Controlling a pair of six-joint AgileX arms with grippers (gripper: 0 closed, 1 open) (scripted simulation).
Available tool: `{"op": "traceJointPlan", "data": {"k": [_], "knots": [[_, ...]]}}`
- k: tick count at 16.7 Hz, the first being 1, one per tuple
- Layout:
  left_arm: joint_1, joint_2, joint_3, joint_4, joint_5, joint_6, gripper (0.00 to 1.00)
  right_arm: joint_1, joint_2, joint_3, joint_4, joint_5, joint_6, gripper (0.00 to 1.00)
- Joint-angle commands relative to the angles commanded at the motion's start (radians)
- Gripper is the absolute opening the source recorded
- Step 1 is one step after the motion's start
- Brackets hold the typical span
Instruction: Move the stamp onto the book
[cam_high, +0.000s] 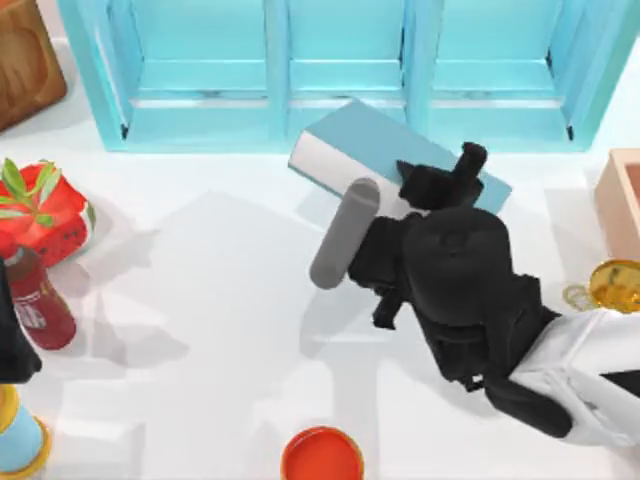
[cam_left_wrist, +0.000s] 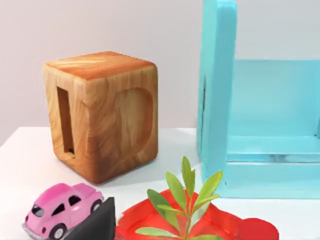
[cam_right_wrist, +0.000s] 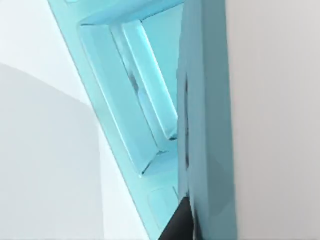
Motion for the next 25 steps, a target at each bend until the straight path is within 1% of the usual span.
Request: {"op": "traceJointPlan", "data": {"k": [2, 4, 7, 25], "knots": [[0.0, 0.0, 0.0, 0.0, 0.0, 0.0, 1.0, -0.012, -0.013, -0.063, 0.046, -0.035, -0.16, 0.0], [0.0, 0.0, 0.0, 0.0, 0.0, 0.0, 1.0, -0.023, -0.027, -0.114, 0.084, -0.063, -0.279, 0.0], [0.0, 0.0, 0.0, 0.0, 0.0, 0.0, 1.0, -0.033, -0.043, -0.16, 0.121, -0.09, -0.379, 0.0], [0.0, 0.0, 0.0, 0.0, 0.0, 0.0, 1.0, -0.028, -0.038, -0.186, 0.137, -0.081, -0.39, 0.0]]}}
